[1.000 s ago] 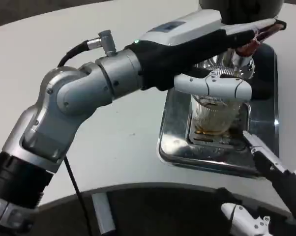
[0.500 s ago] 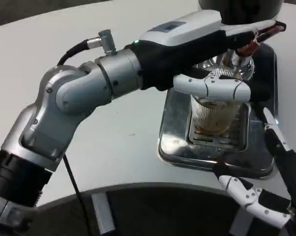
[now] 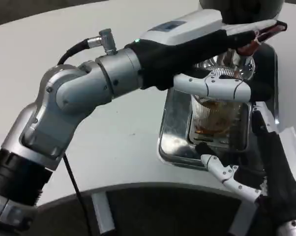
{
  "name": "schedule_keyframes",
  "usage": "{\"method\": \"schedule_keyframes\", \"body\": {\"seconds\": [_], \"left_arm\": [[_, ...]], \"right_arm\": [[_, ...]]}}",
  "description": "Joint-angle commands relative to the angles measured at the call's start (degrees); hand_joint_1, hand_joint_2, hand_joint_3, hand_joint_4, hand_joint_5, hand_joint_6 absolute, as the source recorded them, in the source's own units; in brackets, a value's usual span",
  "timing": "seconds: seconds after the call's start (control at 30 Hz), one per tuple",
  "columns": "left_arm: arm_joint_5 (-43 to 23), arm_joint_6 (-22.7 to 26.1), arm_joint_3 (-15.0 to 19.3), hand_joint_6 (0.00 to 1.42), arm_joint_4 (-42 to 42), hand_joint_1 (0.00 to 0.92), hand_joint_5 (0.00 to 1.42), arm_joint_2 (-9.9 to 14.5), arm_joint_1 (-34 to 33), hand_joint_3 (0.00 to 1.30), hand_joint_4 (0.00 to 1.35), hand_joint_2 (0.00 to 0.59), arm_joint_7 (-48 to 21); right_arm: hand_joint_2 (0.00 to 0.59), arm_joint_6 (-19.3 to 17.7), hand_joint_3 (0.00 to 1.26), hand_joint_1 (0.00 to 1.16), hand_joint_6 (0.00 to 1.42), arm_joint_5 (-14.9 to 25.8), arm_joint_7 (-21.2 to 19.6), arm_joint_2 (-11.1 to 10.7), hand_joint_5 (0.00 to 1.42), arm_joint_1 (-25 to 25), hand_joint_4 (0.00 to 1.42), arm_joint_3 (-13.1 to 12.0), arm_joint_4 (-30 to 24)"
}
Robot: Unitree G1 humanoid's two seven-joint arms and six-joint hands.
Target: Grasp the cup under the faucet to collect the drink, then remove the cup.
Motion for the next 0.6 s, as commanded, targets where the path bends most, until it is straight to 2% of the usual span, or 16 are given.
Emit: {"method": "schedule_keyframes", "body": {"seconds": [0.03,0.2,0.6], "left_arm": [[1.3,-0.6,-2.1,0.14,1.2,0.0,0.01,0.2,0.5,0.07,0.0,0.106,-3.2],[1.2,-1.0,-2.0,0.14,1.5,0.0,0.0,0.4,0.3,0.07,0.0,0.107,-3.3],[1.1,-2.0,-1.9,0.14,2.6,0.0,0.0,0.6,-0.3,0.07,0.0,0.111,-3.9]], "right_arm": [[0.271,1.5,0.0,0.69,0.0,-1.4,-2.4,1.8,0.0,-2.0,0.0,0.7,2.5],[0.271,3.2,0.0,0.69,0.0,-1.8,-4.5,3.1,0.0,-4.5,0.0,0.7,4.7],[0.271,5.8,0.0,0.69,0.0,-0.5,-8.1,3.8,0.0,-8.1,0.0,0.9,8.7]]}}
